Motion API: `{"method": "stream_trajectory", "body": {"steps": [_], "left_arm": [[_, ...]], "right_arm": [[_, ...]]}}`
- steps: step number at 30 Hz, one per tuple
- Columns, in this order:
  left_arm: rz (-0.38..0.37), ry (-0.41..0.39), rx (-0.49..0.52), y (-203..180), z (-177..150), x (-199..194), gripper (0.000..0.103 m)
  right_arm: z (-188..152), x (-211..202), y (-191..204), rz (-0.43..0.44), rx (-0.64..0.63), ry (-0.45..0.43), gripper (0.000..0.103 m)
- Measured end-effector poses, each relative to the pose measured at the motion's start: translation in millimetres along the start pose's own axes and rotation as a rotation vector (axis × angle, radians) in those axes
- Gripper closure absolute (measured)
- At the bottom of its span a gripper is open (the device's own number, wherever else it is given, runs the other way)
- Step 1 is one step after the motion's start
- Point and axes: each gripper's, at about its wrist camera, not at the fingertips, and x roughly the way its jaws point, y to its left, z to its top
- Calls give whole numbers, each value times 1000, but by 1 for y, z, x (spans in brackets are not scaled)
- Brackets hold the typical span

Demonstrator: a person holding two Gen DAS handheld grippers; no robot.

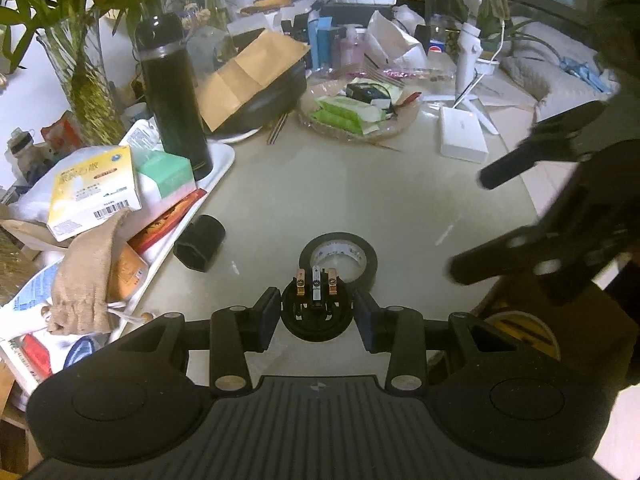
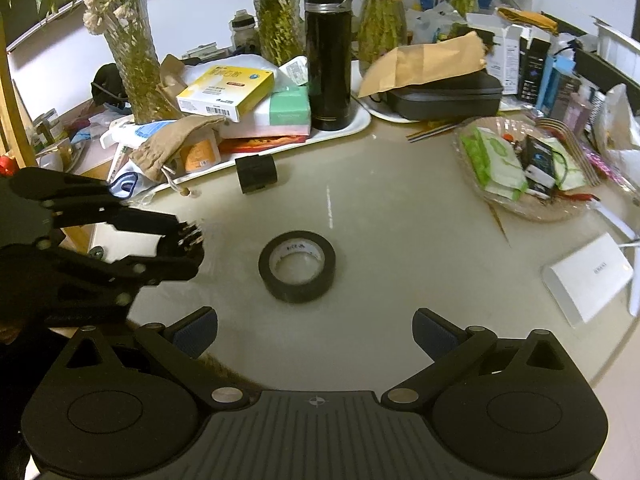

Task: Organize rigid objects
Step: 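Grasp the black tape roll with the right tool while the left tool holds the connector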

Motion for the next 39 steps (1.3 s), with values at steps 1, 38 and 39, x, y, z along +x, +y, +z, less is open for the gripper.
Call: {"method": "stream_trajectory", "body": {"steps": [1,38,39], "left_arm": [[-1,-3,1,0,0,-2,64],[-15,-65,-165,16,-30,-52,63],[-16,-64,-164,16,-30,-52,63]], "right_arm": [[3,4,1,3,-6,3,0],[46,128,26,-40,-77,217,25],[45,131,26,-53,-79,225,26]]}}
